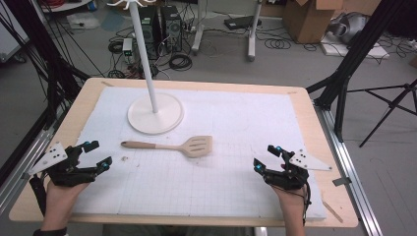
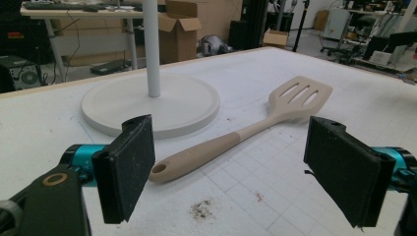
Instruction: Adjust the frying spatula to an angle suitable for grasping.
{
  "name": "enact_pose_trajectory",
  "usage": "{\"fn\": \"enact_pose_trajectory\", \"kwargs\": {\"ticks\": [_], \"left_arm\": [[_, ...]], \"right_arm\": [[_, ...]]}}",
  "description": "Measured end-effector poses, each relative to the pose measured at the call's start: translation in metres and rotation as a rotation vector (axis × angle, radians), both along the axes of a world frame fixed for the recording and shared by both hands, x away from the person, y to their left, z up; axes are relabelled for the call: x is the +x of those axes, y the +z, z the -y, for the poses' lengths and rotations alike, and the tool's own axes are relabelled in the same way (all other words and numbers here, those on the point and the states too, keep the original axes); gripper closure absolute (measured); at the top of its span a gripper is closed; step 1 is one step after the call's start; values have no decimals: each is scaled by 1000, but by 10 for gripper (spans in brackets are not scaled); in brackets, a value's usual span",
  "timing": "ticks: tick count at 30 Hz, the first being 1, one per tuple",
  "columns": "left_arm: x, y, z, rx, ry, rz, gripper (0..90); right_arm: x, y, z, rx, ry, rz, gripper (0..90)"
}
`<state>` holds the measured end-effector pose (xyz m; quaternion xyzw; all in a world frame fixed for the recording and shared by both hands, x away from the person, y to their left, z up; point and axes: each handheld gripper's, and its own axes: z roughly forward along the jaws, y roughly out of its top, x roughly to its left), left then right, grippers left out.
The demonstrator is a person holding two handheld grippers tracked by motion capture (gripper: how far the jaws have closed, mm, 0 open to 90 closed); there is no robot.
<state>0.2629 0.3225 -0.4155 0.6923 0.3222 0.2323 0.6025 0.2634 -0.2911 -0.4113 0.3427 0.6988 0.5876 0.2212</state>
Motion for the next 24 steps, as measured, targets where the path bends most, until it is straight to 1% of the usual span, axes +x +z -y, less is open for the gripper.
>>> {"fn": "enact_pose_trajectory", "kwargs": {"ticks": [3, 4, 5, 9, 12, 13, 17, 20, 24], "left_arm": [[1, 0, 0, -3, 0, -1, 198], [1, 0, -1, -2, -1, -2, 198], [1, 0, -1, -4, 0, -3, 198], [0, 1, -1, -7, 1, 1, 198], [1, 1, -1, -9, -3, 2, 197], [1, 1, -2, -10, -3, 1, 197], [1, 1, -2, -13, -1, 1, 198], [1, 1, -3, -12, -2, 3, 198], [0, 2, -1, -10, -3, 7, 198]], "right_arm": [[1, 1, -2, -4, 11, 11, 234], [1, 1, -3, -4, 11, 5, 234], [3, 2, -4, -3, 17, 13, 234], [4, 4, -8, 0, 29, 10, 235], [8, 8, -14, -18, 56, 20, 237], [12, 12, -20, -27, 72, 18, 237], [16, 16, -25, -26, 84, 24, 237], [19, 20, -31, -36, 96, 26, 238], [19, 21, -32, -31, 101, 18, 238]]}}
